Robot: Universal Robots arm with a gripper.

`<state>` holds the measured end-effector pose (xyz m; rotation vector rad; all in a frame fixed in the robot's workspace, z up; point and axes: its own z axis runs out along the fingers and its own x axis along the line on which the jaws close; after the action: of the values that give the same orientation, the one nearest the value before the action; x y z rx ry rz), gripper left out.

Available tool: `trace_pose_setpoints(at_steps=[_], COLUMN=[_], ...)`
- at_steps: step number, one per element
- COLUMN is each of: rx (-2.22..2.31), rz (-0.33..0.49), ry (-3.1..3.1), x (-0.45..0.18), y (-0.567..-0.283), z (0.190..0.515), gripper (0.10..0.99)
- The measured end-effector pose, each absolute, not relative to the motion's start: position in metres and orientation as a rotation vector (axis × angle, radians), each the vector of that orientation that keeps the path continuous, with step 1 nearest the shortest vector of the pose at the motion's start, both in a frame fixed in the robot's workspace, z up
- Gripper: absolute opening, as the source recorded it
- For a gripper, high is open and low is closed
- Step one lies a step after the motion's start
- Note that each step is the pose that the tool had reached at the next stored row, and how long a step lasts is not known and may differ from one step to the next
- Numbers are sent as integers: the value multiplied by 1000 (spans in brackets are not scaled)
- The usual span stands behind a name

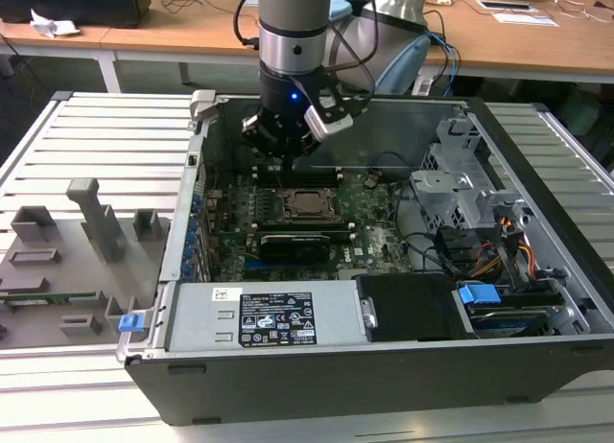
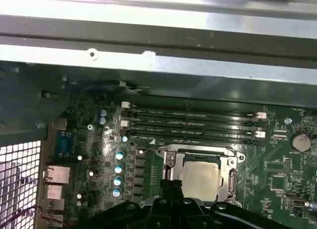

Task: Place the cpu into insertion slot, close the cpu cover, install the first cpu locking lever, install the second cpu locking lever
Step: 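Install the first cpu locking lever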

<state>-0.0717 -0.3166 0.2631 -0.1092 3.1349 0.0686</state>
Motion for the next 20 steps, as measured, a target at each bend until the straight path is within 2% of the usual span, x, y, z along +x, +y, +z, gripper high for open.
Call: trace_pose_setpoints(at_steps=[20], rx=[-86], rz=[81], ry=[3119], x=[-103], y=[-317], z=[263], gripper=[106])
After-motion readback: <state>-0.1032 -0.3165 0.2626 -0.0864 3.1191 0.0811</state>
